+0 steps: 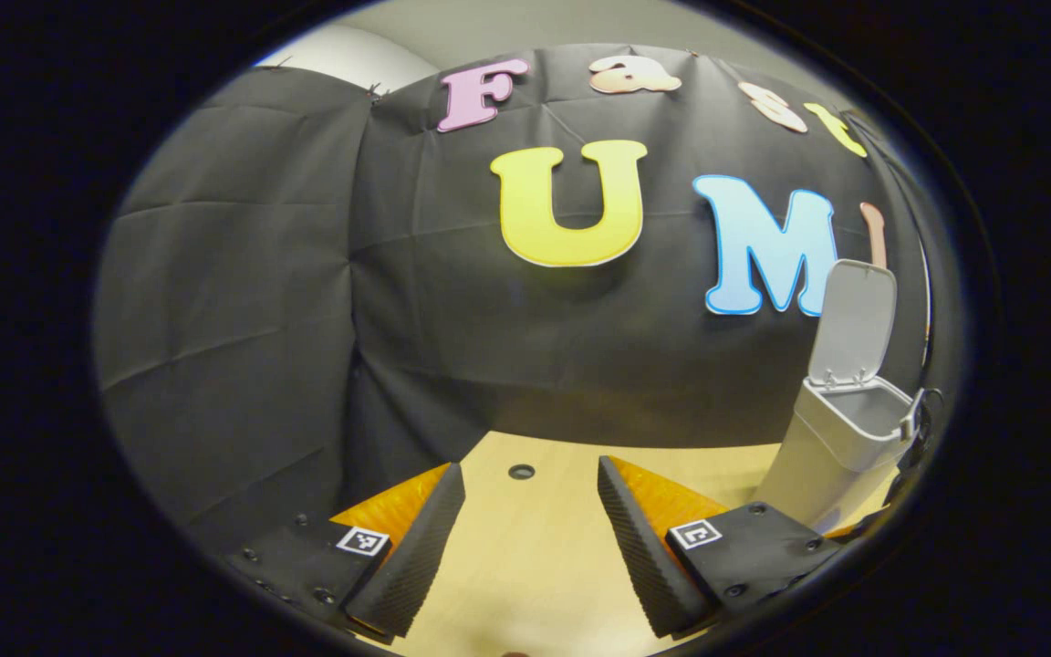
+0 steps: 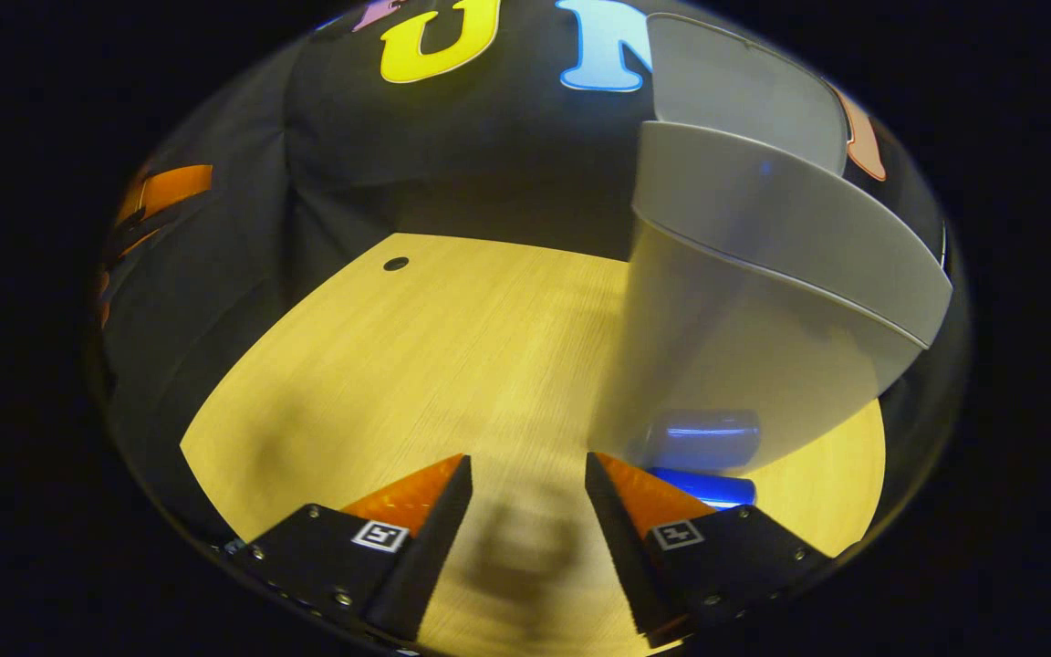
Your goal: Press the lid of the desktop garbage bin to open it, pick up the crumpled paper on the desktop and throw it into the bin, then pick up the pop can on the desktop and drop it into the bin, and finally close the garbage bin lid.
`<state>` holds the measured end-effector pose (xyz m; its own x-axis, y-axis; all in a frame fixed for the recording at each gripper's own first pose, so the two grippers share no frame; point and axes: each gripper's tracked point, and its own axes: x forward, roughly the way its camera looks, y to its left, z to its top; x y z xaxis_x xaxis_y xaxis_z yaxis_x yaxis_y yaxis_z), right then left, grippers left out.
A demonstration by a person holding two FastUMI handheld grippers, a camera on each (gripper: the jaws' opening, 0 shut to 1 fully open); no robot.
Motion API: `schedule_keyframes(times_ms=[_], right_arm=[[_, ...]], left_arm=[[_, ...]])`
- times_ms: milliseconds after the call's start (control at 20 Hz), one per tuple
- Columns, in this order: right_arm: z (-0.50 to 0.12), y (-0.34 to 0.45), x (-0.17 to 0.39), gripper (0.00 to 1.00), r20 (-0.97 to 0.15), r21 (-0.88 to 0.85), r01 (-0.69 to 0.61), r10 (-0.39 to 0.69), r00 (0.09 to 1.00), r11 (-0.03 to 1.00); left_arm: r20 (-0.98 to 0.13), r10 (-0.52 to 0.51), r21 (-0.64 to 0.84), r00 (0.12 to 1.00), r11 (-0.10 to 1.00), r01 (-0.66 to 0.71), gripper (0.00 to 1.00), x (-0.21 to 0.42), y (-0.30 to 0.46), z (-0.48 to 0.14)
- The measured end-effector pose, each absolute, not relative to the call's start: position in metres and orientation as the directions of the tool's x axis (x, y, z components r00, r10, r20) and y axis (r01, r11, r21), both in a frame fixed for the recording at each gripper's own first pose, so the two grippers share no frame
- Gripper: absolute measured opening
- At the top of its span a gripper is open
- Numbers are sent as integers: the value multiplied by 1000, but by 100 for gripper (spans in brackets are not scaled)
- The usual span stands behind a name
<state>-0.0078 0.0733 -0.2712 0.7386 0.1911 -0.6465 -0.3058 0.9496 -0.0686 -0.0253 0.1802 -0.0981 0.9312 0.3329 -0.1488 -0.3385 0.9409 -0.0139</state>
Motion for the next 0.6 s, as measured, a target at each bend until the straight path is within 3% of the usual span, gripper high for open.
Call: schedule_keyframes(times_ms=[50, 100, 250, 300, 350, 600], right_arm=[[-270, 57, -10, 97, -641, -84, -277, 161, 751, 957], [-272, 40, -15, 99, -642, -92, -248, 133, 755, 964], [-286, -6, -32, 99, -671, -104, -164, 53, 740, 981], [-291, -18, -37, 99, -684, -98, -140, 35, 728, 985], [-295, -27, -39, 99, -692, -88, -119, 25, 721, 989], [-319, -40, -38, 99, -752, 110, 59, 44, 658, 992]], left_arm=[[-149, 324, -16, 934, 944, -330, 99, -23, 177, -98], [-148, 316, -19, 937, 947, -322, 96, -19, 172, -98], [-151, 287, -34, 946, 955, -296, 99, -10, 159, -100], [-152, 278, -39, 948, 957, -287, 93, -7, 155, -100], [-152, 272, -42, 950, 959, -281, 96, -5, 151, -100], [-150, 263, -36, 953, 962, -271, 99, 3, 142, -98]])
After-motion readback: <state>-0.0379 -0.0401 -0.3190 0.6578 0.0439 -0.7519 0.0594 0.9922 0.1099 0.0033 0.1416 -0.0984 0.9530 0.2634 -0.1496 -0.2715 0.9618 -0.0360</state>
